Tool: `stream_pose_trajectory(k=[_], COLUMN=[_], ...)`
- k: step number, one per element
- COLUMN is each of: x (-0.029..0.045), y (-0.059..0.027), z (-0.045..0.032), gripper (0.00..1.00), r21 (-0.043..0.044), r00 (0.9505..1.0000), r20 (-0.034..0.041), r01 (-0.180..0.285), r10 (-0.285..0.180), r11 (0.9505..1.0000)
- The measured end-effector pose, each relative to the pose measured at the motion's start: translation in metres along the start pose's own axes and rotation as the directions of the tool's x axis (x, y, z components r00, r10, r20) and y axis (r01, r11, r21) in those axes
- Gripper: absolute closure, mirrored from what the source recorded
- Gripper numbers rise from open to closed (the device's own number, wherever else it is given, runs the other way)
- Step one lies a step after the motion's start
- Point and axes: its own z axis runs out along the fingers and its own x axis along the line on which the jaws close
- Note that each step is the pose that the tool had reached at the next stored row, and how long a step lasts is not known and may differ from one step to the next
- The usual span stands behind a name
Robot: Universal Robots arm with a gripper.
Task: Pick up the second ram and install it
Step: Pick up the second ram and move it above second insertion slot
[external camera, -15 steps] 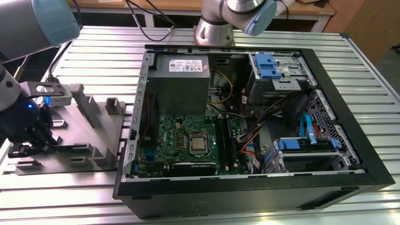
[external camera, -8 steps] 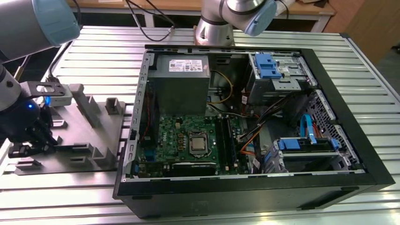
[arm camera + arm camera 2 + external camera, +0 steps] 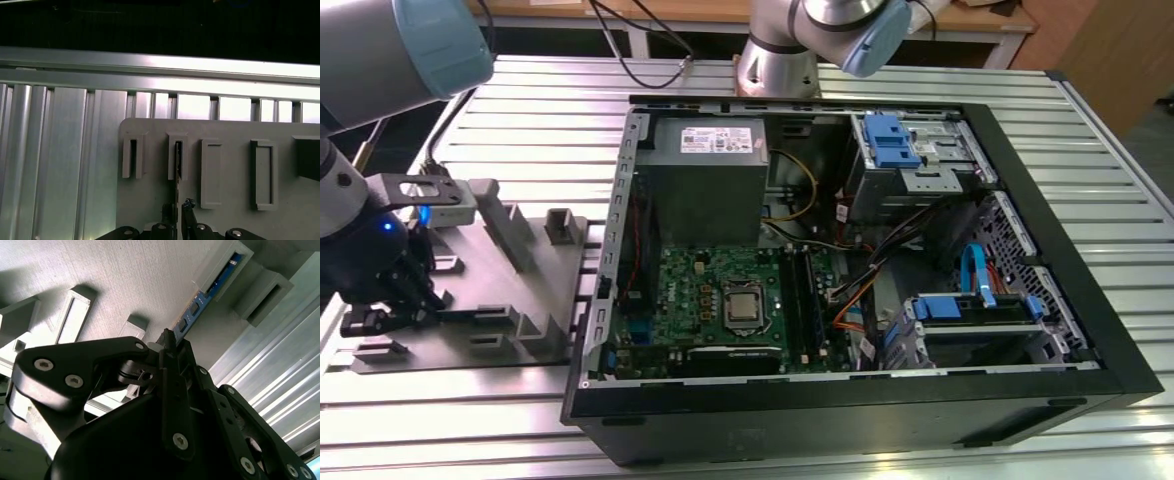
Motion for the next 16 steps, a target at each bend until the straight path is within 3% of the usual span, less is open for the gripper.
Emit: stream_pose_trajectory(k=[6, 7, 16], x=[0.0000, 0.0000, 0.0004], y=[-0.0001, -0.0002, -0.0004], z=[-0.0001, -0.0001, -0.0001], gripper=[0.80, 0.87, 0.87], r21=[-0.0001, -0.0001, -0.0001], r00=[1.0000, 1.0000, 1.0000], r20=[-0.0001, -0.0001, 0.0000], r01=[0.000, 0.000, 0.000], r10=[0.000, 0.000, 0.000], r11=[1.0000, 1.0000, 1.0000])
